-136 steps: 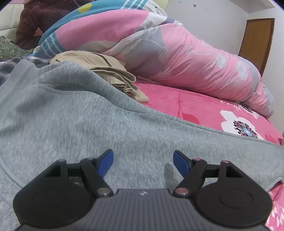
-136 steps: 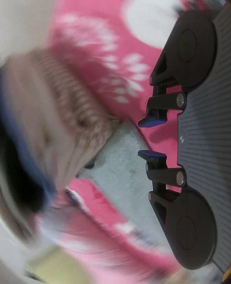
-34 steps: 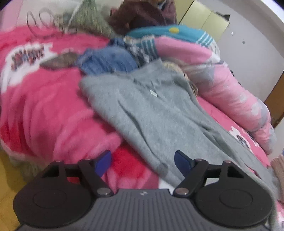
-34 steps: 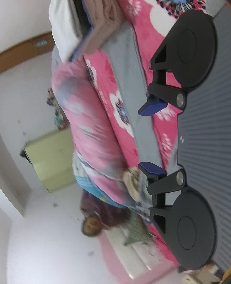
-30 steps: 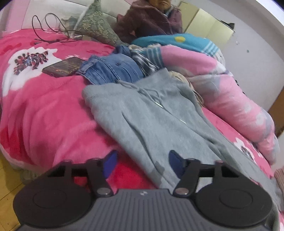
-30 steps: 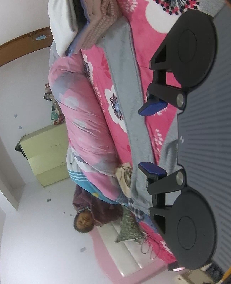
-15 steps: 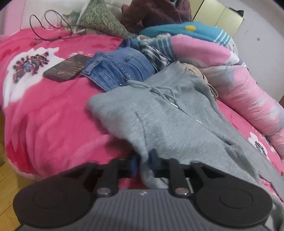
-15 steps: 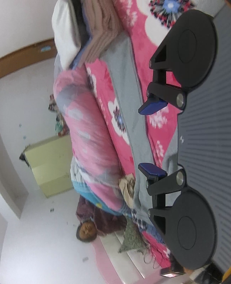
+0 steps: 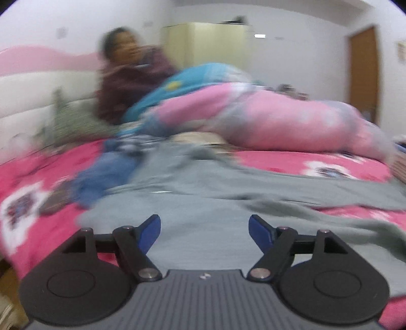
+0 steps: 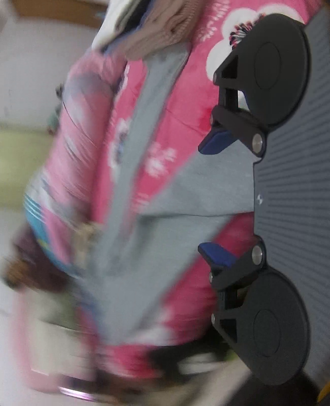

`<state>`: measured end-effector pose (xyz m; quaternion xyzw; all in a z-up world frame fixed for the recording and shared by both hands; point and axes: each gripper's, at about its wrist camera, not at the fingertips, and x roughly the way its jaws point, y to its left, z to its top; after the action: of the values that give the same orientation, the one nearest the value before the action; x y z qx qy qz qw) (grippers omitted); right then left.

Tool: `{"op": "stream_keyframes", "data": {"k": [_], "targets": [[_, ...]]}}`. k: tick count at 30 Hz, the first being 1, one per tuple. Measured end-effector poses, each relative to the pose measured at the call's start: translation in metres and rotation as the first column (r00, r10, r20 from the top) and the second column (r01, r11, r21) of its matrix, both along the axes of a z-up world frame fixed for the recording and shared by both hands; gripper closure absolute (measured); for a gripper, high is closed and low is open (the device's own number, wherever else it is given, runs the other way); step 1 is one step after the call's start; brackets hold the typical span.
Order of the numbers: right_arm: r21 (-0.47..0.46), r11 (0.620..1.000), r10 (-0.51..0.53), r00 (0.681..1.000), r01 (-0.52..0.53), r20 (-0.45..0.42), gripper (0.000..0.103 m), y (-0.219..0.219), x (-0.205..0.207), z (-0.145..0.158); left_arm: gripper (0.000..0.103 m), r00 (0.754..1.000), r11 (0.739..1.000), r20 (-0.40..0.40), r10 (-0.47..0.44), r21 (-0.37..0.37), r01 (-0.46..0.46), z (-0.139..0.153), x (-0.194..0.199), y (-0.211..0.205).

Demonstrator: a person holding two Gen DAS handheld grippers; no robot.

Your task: Fold clothes

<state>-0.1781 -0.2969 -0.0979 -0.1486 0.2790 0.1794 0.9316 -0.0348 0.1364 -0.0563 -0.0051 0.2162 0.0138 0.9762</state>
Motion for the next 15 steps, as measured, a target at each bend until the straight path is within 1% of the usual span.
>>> {"op": "stream_keyframes", "data": {"k": [2,4,5,8,9,10,11,12,13,15], "targets": [[-0.1,0.995,-0.013,0.999,0.01,-0.032,0.026,0.002,-0.008,-0.017,0.023,0.997,0.997,-0.02,-0.076,0.02,0.077,-0.006,0.007,-0.031],[-0.194,0.98,-0.043,0.998,0.033,-0.05,0.026,0.002,-0.019,-0.034,0.023,0.988,0.988,-0.044,-0.146,0.045,0.148,-0.015,0.015,-0.063],[-0.221,0.974,-0.061,0.996,0.046,-0.061,0.026,0.0,-0.025,-0.042,0.023,0.984,0.983,-0.055,-0.17,0.058,0.173,-0.02,0.018,-0.074],[-0.253,0.964,-0.106,0.989,0.077,-0.101,0.028,-0.005,-0.037,-0.059,0.023,0.967,0.964,-0.084,-0.239,0.095,0.246,-0.034,0.028,-0.106],[-0.255,0.963,-0.123,0.985,0.09,-0.118,0.033,-0.008,-0.039,-0.065,0.023,0.963,0.958,-0.088,-0.256,0.107,0.264,-0.038,0.029,-0.113],[-0.259,0.959,-0.15,0.98,0.113,-0.128,0.051,-0.011,-0.04,-0.071,0.023,0.96,0.954,-0.094,-0.265,0.117,0.275,-0.042,0.031,-0.117],[-0.256,0.955,-0.186,0.974,0.149,-0.128,0.063,-0.015,-0.041,-0.075,0.023,0.958,0.952,-0.1,-0.267,0.124,0.279,-0.044,0.032,-0.12],[-0.236,0.954,-0.218,0.968,0.185,-0.125,0.082,-0.021,-0.042,-0.075,0.023,0.959,0.952,-0.104,-0.265,0.131,0.277,-0.045,0.033,-0.121],[-0.18,0.957,-0.248,0.962,0.226,-0.112,0.095,-0.03,-0.044,-0.069,0.023,0.959,0.952,-0.109,-0.262,0.137,0.275,-0.046,0.034,-0.122],[-0.082,0.958,-0.281,0.957,0.275,-0.069,0.097,-0.046,-0.049,-0.052,0.023,0.959,0.951,-0.118,-0.256,0.149,0.272,-0.049,0.035,-0.125]]}}
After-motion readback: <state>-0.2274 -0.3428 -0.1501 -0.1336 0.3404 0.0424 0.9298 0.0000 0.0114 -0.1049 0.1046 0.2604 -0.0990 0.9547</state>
